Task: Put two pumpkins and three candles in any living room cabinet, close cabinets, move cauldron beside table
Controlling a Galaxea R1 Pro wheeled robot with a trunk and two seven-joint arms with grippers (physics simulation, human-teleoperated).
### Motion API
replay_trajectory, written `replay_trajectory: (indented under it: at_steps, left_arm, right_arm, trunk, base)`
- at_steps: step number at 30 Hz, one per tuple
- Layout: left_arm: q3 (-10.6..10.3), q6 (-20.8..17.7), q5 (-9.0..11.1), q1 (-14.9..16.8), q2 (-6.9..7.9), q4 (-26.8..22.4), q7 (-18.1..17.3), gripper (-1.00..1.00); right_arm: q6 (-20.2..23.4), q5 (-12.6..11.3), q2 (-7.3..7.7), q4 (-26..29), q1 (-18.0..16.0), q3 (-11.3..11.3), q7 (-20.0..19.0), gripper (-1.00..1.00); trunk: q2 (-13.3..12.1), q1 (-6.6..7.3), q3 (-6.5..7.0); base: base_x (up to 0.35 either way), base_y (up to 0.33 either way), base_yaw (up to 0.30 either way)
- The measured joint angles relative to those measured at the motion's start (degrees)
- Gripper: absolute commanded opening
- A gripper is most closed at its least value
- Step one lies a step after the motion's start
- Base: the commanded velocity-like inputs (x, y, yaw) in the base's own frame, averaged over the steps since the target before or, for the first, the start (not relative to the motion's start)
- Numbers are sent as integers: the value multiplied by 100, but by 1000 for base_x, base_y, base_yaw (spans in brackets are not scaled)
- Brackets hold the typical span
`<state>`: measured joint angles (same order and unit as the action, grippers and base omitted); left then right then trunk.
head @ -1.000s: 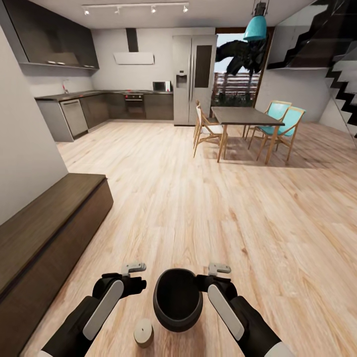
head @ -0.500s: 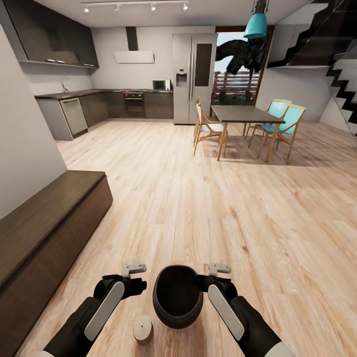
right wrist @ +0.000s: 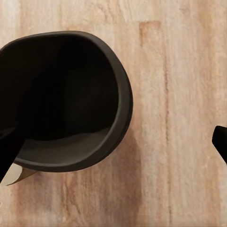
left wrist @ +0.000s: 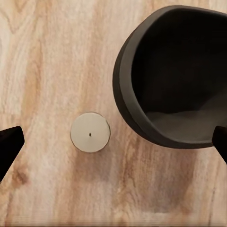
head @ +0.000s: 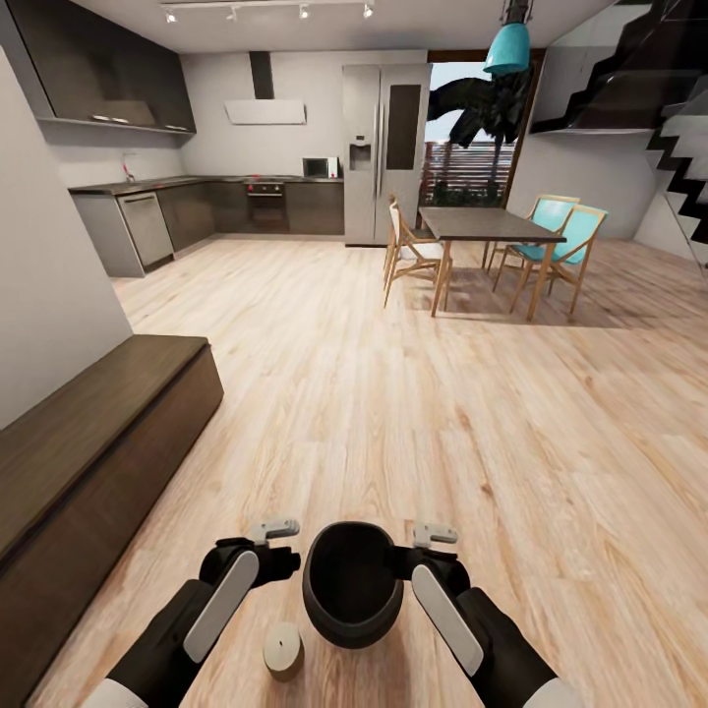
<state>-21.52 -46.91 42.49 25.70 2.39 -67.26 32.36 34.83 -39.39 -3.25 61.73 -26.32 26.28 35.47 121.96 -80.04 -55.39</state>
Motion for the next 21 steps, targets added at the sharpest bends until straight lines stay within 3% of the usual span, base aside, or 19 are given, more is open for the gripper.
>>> replay_trajectory:
  at_steps: [21]
  left_arm:
    - [-2, 0, 0, 1, 1, 25, 0, 100]
  right_arm:
    - [-17, 1, 21, -9, -1, -2, -23, 100]
  trunk:
    - [0, 0, 1]
  base:
    - [81, 26, -20]
